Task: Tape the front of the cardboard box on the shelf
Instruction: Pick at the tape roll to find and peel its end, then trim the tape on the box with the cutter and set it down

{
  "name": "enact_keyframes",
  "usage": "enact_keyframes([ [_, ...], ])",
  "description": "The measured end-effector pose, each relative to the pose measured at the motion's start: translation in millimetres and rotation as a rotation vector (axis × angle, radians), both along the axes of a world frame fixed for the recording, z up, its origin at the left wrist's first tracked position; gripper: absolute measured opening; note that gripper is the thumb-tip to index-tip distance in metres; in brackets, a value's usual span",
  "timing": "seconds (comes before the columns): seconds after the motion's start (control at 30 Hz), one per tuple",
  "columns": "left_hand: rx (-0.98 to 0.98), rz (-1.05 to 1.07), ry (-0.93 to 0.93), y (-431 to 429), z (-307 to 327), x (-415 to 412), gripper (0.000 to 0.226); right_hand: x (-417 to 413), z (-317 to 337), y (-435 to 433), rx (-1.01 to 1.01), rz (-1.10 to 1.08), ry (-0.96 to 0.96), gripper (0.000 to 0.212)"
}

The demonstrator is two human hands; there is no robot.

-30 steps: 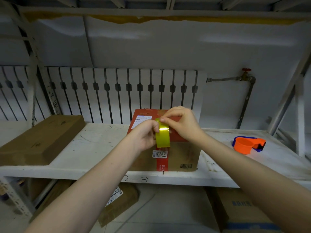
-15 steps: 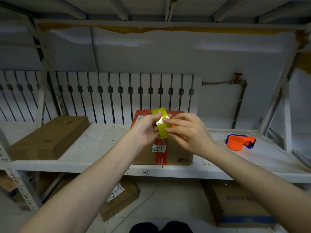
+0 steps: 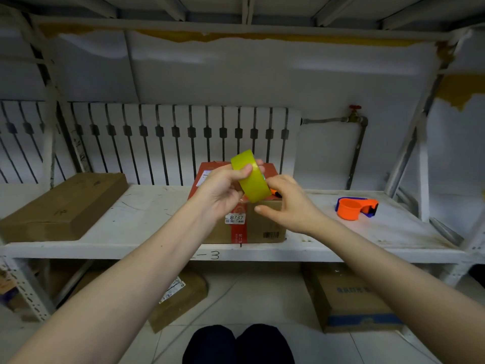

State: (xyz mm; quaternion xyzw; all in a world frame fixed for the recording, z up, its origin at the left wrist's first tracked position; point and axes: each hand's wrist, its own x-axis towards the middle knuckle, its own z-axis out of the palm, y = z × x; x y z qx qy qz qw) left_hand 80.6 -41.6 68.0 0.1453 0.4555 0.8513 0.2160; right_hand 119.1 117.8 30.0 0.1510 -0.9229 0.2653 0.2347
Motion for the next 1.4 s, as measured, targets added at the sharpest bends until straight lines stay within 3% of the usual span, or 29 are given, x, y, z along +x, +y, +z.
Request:
enact_keyframes([
  [0.1,-0.053,-0.013,-0.074,7.6,-1.4,3.7,0.012,2.6,-5.9,15.6,0.084,-0.084,0.147,0.027],
  [0.23,-0.416,0.133,0.004,31.0,-4.3,0.1,0.034,1.8,-18.7,27.3,0.120,-0.022,0.149,0.026],
  [0.43,-0.332,0.013,-0.125,53.0,-4.9,-14.0,0.024,-5.9,-42.5,76.3,0.101,-0.015,0.250,0.027],
  [0.53,-0.525,-0.055,-0.106,69.7,-13.8,-25.7,0.020,-13.6,-57.0,100.6,0.150,-0.072,0.272,0.025],
  [0.67,-0.786,0.231,0.078,100.3,-22.4,-45.2,0.026,-22.4,-80.5,129.0,0.112,-0.181,0.242,0.021],
  [0.8,-1.221,0.369,0.613,101.5,-46.1,-77.9,0.035,-43.4,-104.7,158.5,0.070,-0.369,0.202,0.020],
  [0.97,-1.485,0.442,0.934,96.4,-67.3,-108.5,0.040,-94.5,-136.2,186.2,0.009,-0.608,-0.081,0.032],
  [1.03,-1.493,0.440,0.995,100.0,-70.9,-116.5,0.034,-116.4,-148.1,195.0,0.039,-0.693,-0.177,0.033],
  [1.2,-1.459,0.439,1.076,110.8,-76.3,-133.6,0.030,-162.2,-166.9,201.4,0.247,-0.772,-0.328,0.013],
  [1.4,-1.449,0.403,1.091,115.0,-80.9,-140.6,0.027,-182.9,-177.8,218.2,0.471,-0.884,-0.438,0.014],
])
